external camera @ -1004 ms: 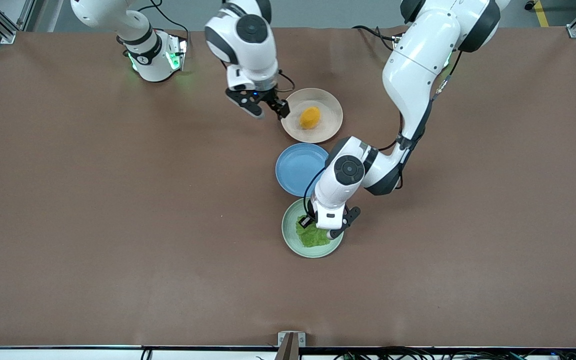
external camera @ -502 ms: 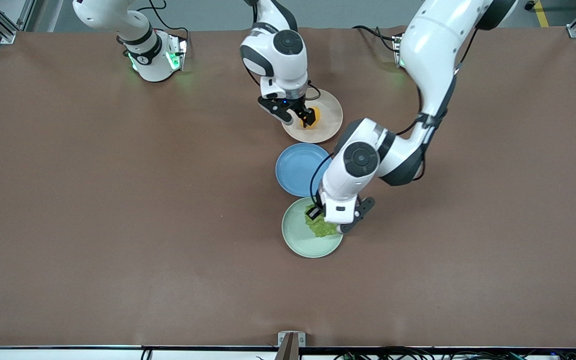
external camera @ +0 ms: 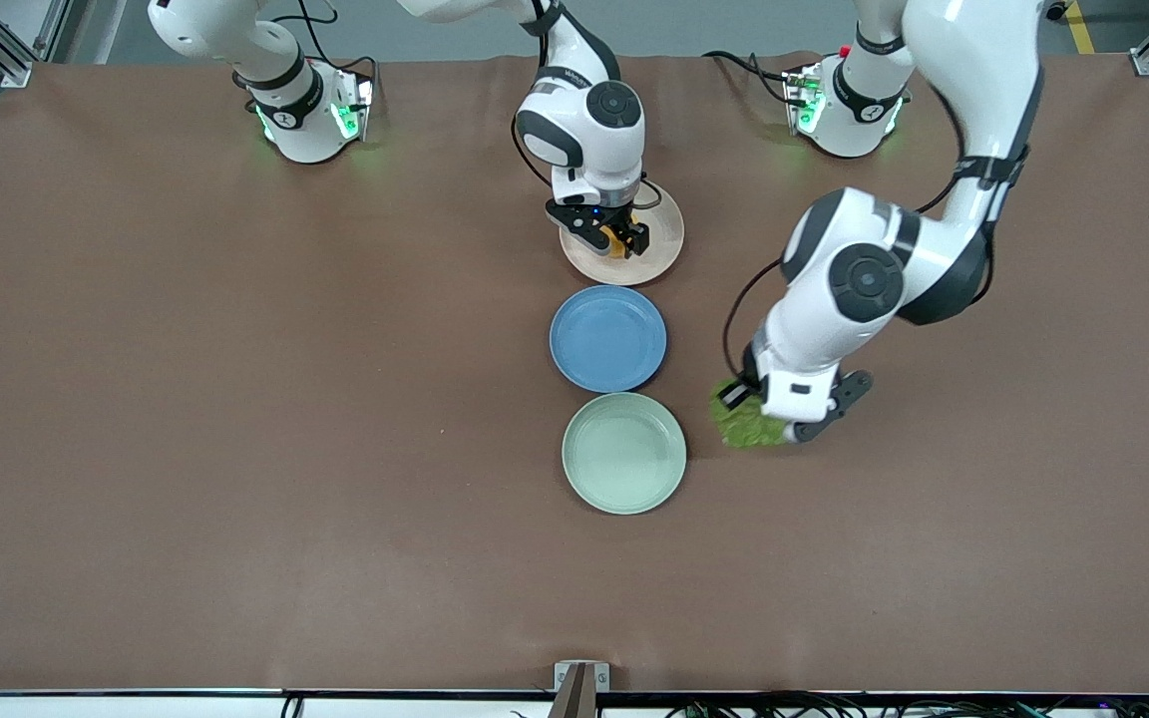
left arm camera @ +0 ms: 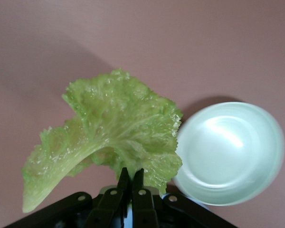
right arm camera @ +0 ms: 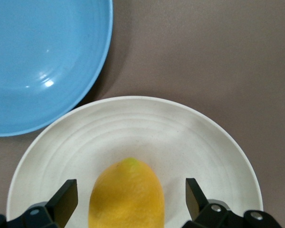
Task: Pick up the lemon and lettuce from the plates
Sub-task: 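Grasp the lemon with the right gripper while the left gripper lifts the lettuce, then lower the lettuce and open the left gripper while the right gripper carries the lemon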
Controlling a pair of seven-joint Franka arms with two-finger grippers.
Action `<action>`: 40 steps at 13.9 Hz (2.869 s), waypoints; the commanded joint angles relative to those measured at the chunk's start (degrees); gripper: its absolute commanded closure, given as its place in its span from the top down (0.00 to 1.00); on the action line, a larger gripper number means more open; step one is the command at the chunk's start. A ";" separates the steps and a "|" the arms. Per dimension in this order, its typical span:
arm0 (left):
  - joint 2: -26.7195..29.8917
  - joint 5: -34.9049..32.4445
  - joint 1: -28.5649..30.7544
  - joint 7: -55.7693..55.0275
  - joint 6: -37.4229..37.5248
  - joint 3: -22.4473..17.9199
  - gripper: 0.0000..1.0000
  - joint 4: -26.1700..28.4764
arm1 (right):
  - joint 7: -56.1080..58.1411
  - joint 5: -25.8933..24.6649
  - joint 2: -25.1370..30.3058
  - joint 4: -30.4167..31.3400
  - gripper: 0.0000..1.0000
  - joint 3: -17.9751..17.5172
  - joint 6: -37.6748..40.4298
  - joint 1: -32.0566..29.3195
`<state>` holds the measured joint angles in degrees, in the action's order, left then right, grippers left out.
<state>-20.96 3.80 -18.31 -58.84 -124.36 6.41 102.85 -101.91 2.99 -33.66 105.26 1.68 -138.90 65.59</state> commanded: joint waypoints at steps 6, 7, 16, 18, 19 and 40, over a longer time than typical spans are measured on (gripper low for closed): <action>9.54 -1.17 5.03 9.27 -22.47 0.53 0.00 26.50 | -3.38 -1.32 -0.79 -1.38 0.93 0.79 0.38 2.52; 9.45 -1.17 5.56 10.05 -24.15 0.53 0.00 27.65 | -3.99 -1.32 -0.79 -1.38 0.91 0.79 0.38 2.87; 8.40 -1.17 11.80 20.16 -27.59 0.53 0.01 32.76 | -4.61 -2.81 -1.58 -2.07 0.90 0.96 -0.15 2.79; 7.08 -1.17 11.80 20.60 -29.08 0.53 0.01 32.76 | -4.61 -2.82 -2.72 -3.30 0.87 0.96 -0.15 2.79; 6.55 -1.17 11.80 20.61 -30.05 0.53 0.01 32.76 | -4.61 -2.90 -2.81 -3.66 0.82 0.96 -0.15 2.70; 5.92 -1.17 12.68 23.95 -32.26 0.45 1.00 31.89 | 49.65 -2.46 26.08 15.74 0.00 0.96 12.16 -30.05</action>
<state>-17.07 3.77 -6.30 -35.49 -156.77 6.45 134.97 -60.88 0.88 -14.13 113.63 3.96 -125.52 41.82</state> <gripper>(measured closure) 0.648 0.370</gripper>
